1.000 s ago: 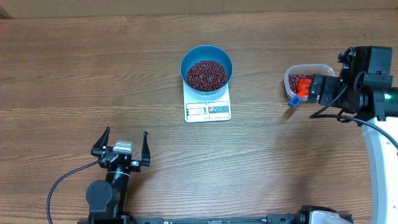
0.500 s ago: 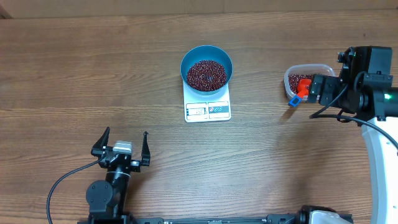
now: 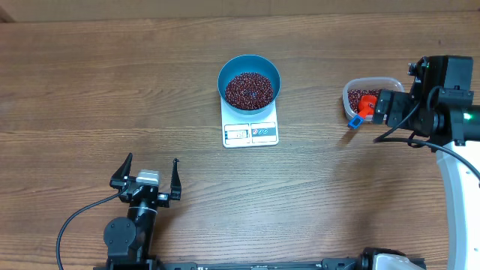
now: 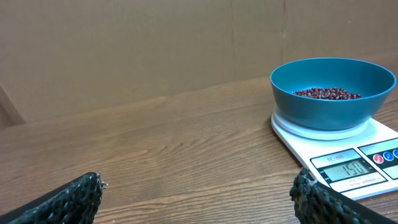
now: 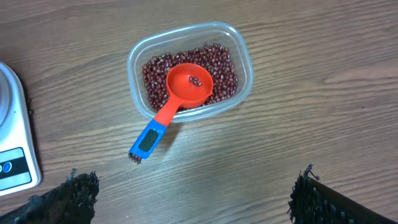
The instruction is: Scoop item into bowl and weigh 150g on scale
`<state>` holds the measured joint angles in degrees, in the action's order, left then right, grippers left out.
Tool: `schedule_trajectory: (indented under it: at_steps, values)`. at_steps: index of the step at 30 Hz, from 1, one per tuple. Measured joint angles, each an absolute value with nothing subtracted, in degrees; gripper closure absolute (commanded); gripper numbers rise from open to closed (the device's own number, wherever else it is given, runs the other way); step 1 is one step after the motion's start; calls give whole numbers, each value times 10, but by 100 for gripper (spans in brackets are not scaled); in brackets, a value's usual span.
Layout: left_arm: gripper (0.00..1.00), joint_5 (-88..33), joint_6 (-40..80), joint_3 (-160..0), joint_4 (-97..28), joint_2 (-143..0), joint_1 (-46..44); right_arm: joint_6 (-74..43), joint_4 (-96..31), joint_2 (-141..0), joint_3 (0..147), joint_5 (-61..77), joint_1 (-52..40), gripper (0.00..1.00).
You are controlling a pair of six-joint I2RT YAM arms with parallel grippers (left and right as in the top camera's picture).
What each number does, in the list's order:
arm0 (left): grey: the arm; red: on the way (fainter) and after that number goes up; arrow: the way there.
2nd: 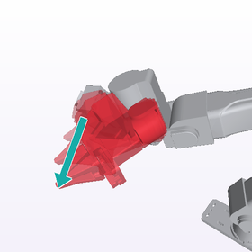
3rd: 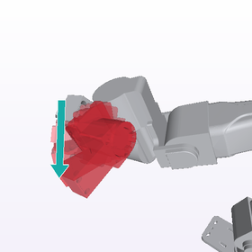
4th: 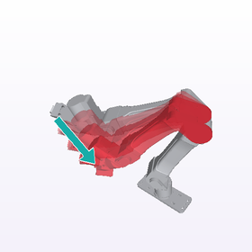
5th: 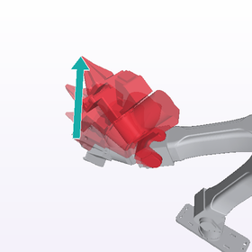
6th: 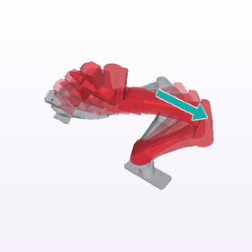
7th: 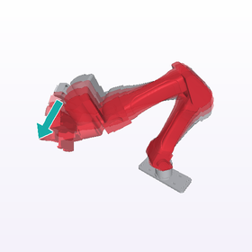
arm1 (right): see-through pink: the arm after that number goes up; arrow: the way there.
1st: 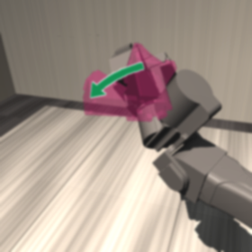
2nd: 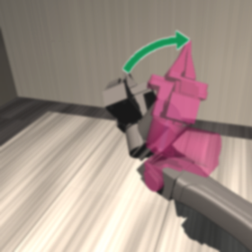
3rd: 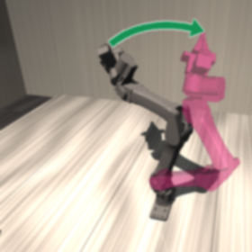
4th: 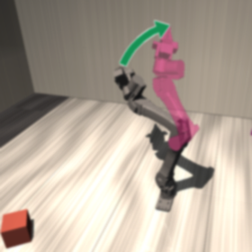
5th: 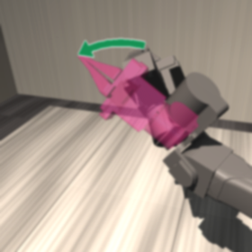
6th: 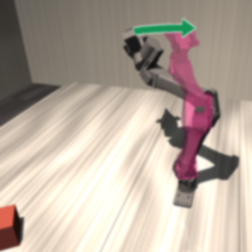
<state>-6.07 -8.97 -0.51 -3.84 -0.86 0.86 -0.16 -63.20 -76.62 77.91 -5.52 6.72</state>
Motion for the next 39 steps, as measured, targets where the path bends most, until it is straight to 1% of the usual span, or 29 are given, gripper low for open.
schedule_trajectory:
  at_steps: [5,11,17,20,26,33,39]
  values:
    - [0,-61,-90,-5,-38,-8,9,-1,-564,-752,770,-45,67,0]
    - [0,-61,-90,-5,-38,-9,9,0,-421,-684,710,35,67,0]
    - [0,-61,-90,-5,-38,-9,9,-1,-218,-615,572,112,67,0]
    - [1,-61,-90,-5,-38,-9,9,-16,-88,-590,483,134,67,0]
    - [0,-61,-90,-5,-38,-8,9,-39,61,-534,339,147,67,0]
    - [1,-61,-90,-5,-38,-8,9,-46,173,-451,193,149,67,0]
    - [0,-61,-90,-5,-38,-8,9,-46,233,-384,92,148,69,0]
